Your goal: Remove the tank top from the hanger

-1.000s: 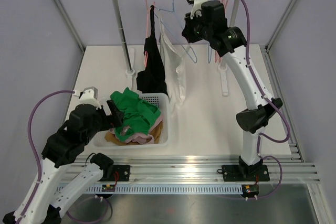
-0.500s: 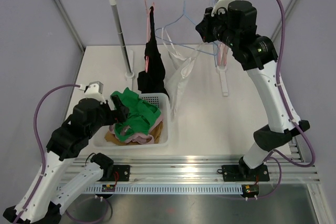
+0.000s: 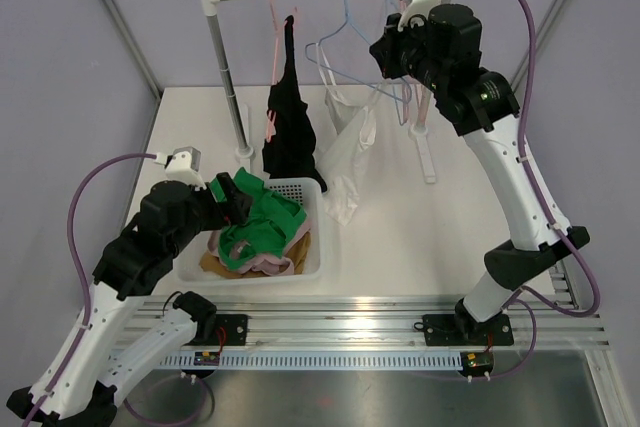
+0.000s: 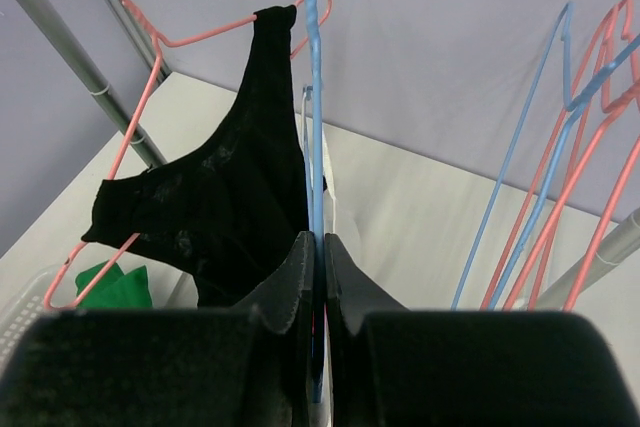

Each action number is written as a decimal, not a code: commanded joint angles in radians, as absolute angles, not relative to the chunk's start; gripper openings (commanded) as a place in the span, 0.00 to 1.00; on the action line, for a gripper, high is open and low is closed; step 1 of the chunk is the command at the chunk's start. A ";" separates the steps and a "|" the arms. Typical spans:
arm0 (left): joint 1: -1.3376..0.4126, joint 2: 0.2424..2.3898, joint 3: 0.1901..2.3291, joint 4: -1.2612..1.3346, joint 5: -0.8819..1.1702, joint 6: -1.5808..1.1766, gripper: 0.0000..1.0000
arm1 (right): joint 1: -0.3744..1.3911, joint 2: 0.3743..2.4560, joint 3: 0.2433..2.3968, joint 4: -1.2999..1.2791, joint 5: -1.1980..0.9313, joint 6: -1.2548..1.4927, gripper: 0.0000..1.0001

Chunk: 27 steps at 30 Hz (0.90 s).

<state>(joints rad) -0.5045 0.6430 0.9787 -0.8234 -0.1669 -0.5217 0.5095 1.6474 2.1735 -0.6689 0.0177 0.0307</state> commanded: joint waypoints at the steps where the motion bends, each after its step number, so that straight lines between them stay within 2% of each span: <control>1: -0.509 0.630 0.974 -0.784 -0.176 -0.499 0.99 | 0.515 1.677 2.215 -0.586 0.023 0.017 0.00; 3: -0.509 0.624 0.969 -0.787 -0.179 -0.497 0.99 | 0.515 1.675 2.200 -0.594 0.006 0.035 0.00; 19: -0.509 0.577 0.943 -0.847 -0.238 -0.448 0.99 | 0.514 1.750 2.125 -0.678 -0.022 0.037 0.30; 22: -0.509 0.574 0.942 -0.844 -0.233 -0.443 0.99 | 0.515 1.778 2.140 -0.672 -0.006 0.026 0.31; 24: -0.509 0.572 0.940 -0.842 -0.232 -0.442 0.99 | 0.515 1.819 2.175 -0.678 0.024 0.017 0.40; 27: -0.509 0.569 0.933 -0.836 -0.227 -0.437 0.99 | 0.515 1.886 2.272 -0.721 0.005 0.014 0.45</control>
